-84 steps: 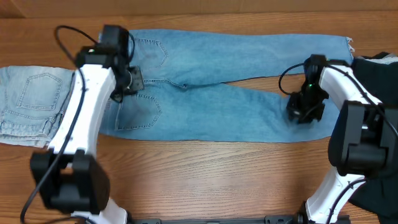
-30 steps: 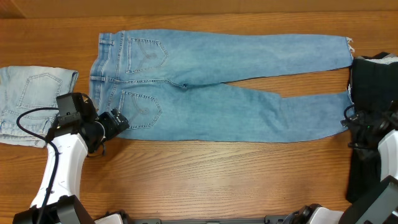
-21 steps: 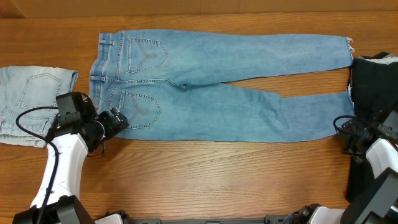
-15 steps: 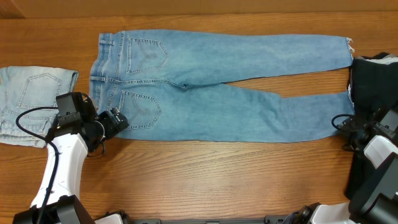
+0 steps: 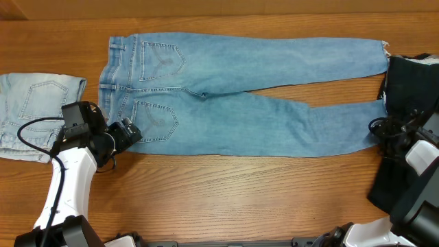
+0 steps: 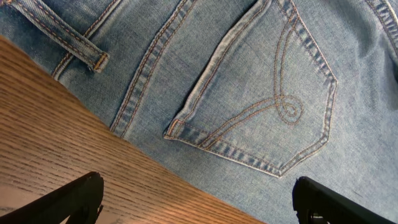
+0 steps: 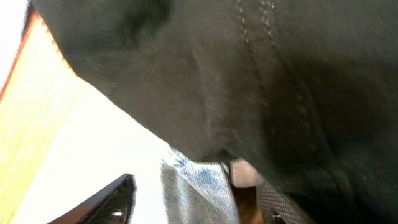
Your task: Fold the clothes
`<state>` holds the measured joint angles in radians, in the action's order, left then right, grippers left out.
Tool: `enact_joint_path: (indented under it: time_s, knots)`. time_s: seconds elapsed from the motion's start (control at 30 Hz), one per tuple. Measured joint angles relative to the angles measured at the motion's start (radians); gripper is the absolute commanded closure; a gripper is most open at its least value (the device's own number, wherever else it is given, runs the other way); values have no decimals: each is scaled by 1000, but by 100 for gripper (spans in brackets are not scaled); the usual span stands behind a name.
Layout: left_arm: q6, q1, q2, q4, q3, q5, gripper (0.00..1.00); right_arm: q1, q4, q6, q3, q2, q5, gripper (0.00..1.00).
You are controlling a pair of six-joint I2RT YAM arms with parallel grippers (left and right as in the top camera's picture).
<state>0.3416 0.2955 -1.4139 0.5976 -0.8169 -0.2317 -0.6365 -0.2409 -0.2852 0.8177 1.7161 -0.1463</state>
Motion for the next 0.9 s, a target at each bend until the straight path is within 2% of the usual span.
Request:
enact_joint_path:
  time_s: [0.1,0.17,0.33,0.43,0.5,0.6,0.83,0.9]
  knots:
    - [0,0,0,0,0,0,0,4,-30,12,-1,-13,131,10]
    - [0,0,0,0,0,0,0,3,-25,80,-2,-10,183,6]
    - [0,0,0,0,0,0,0,-71,53,209,-7,16,222,5]
    - [0,0,0,0,0,0,0,-117,-19,319,56,32,220,0]
    - [0,0,0,0,0,0,0,-122,-113,332,150,38,158,0]
    - [0,0,0,-2,0,0,0,-121,-211,248,228,38,83,0]
    - [0,0,0,2,0,-4,0,-120,-395,-66,238,38,9,0]
    - [0,0,0,7,0,-4,0,-114,-423,-108,238,37,3,0]
